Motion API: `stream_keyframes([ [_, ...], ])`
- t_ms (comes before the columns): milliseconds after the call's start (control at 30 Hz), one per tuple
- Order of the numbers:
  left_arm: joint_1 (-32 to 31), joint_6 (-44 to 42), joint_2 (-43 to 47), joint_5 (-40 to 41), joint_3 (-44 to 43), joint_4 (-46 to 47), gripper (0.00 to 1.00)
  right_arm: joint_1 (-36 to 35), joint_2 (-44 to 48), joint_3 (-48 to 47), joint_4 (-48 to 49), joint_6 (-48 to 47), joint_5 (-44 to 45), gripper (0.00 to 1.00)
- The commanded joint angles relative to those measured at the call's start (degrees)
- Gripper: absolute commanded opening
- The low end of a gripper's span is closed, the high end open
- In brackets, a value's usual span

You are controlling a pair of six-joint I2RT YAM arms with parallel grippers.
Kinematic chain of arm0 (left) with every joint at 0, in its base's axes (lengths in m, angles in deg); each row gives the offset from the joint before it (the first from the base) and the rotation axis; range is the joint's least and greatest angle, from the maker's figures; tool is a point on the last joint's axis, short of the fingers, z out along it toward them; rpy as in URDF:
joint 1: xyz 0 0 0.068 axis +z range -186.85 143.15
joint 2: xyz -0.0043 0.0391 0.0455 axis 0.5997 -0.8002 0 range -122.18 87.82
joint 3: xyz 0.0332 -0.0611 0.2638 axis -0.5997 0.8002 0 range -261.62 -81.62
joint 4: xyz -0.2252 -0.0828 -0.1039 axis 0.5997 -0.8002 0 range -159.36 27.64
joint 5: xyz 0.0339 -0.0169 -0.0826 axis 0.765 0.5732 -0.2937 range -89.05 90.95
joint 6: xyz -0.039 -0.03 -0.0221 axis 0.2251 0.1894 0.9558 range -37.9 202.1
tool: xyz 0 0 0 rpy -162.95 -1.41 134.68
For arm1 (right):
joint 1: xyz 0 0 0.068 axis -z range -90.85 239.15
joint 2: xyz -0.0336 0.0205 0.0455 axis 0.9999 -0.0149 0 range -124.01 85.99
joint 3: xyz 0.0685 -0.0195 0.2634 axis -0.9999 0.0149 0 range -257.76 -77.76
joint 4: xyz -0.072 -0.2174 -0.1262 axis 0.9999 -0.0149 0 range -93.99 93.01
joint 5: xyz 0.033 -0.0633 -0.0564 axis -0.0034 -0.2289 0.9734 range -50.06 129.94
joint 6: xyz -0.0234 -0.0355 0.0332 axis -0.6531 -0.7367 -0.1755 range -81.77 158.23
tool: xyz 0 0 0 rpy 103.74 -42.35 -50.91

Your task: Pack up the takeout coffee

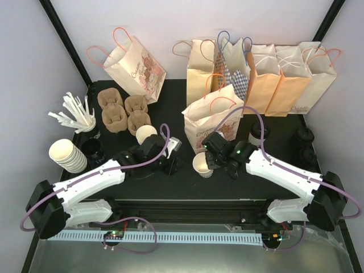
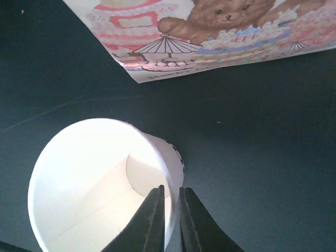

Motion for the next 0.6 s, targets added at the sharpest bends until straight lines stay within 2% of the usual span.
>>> stream_keyframes([
  [0,-0.2,0.0,1.6,-0.6,-1.2,-0.8,0.32,0.4,1.2,-0.9,-0.6,-1.1,1.1,0.16],
  [67,-0.2,0.2,2.0,-0.4,-0.9,-0.7,0.32,0.4,1.5,-1.0,-1.1,-1.2,1.4,0.30],
  [167,-0.3,0.2,2.5,-0.2,-0.4,-0.8,0.34,0.4,2.4,-1.1,-2.2,-1.1,2.4,0.41],
  [267,-0.2,0.5,2.9,-0.2,0.0,-0.8,0.36,0.6,3.9,-1.4,-3.8,-0.9,3.9,0.45],
  [367,-0.3,0.2,3.4,-0.2,0.4,-0.8,0.37,1.6,5.7,-1.1,-5.0,-0.8,5.2,0.56],
  [467,-0.2,-0.2,3.8,-0.3,0.3,-1.1,0.38,5.9,8.0,0.6,-5.5,-1.3,4.8,0.65],
  [567,-0.2,-0.3,4.6,-0.2,0.8,-1.4,0.39,15.3,12.1,3.5,-5.7,-1.4,3.6,0.92],
])
